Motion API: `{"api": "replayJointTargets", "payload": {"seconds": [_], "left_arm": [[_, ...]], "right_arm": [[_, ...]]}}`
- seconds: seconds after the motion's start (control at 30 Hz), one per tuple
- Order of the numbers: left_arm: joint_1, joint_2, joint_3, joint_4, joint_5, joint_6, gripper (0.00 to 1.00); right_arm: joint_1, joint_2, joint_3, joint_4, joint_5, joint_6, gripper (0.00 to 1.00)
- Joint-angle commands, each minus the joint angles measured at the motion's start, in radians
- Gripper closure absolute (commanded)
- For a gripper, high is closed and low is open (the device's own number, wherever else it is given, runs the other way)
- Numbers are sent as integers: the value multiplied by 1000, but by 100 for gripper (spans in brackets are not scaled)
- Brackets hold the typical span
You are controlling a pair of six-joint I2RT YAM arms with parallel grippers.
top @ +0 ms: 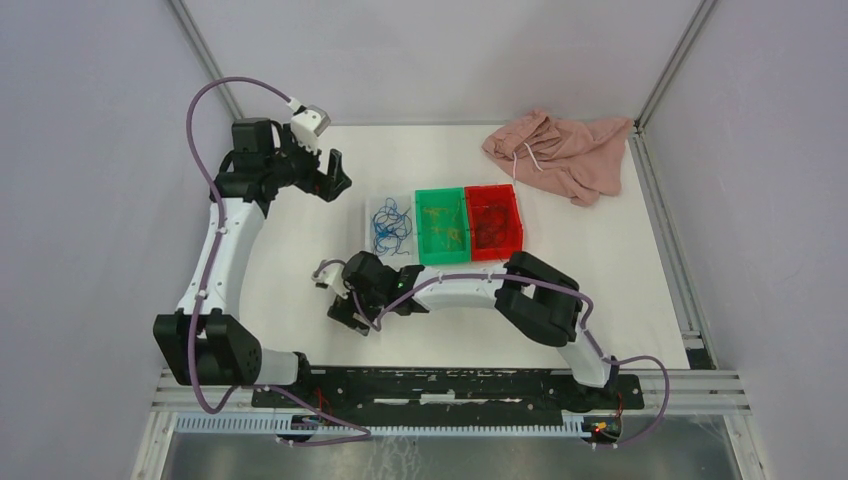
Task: Untangle the cables
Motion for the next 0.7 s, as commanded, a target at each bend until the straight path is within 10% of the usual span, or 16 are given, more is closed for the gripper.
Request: {"api": "replayJointTargets", "payload": {"seconds": [0.0,0.37,0.67], "left_arm": [[3,-53,-9,7,43,-38,1],[6,-68,1,-4,109,-57,0],[13,-83,20,34,34,-81,1]], "right_arm": [[4,38,63,80,59,19,20],[0,-19,21,104,65,41,96],[-124,-304,-100,93,11,176,100]]}}
